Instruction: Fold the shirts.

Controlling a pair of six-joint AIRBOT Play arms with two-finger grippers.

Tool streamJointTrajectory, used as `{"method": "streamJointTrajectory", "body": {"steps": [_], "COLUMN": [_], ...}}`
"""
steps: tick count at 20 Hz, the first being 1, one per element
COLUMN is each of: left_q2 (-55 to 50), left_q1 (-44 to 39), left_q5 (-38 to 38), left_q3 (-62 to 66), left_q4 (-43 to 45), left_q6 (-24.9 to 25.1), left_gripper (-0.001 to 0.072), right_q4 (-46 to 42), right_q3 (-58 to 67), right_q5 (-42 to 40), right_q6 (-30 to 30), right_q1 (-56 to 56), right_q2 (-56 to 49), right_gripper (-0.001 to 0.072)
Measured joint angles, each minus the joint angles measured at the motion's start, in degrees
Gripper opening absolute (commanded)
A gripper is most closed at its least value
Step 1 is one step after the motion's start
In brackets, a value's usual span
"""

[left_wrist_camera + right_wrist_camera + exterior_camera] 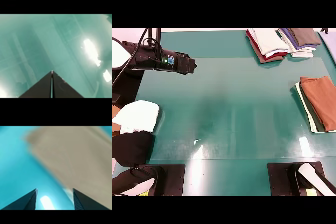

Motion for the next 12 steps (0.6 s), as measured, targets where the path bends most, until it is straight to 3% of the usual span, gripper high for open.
{"method": "streamJointTrajectory", "body": {"steps": [5, 7, 9, 12], "left_q2": [0.00, 0.00, 0.00, 0.00], "left_q1": [0.00, 0.00, 0.00, 0.00], "left_q5": [0.50, 0.83, 1.42, 2.82], "left_q3": [0.00, 0.00, 0.00, 0.00], "left_q4": [-0.02, -0.02, -0.02, -0.02], "left_q6": [0.00, 0.00, 0.02, 0.02], "left_gripper": [0.0024, 0.0024, 0.0024, 0.0024], "right_q4": [5.51, 6.19, 6.58, 6.95], "right_q3": [1.44, 1.62, 1.70, 1.75], "right_q5": [-2.12, -3.48, -5.01, -6.10], "right_q6": [0.17, 0.17, 0.17, 0.13], "right_q1": [22.53, 31.54, 39.30, 47.93], "right_q2": [1.77, 1.60, 0.98, -0.31], "right_gripper": [0.0483, 0.0284, 0.0020, 0.0019]}}
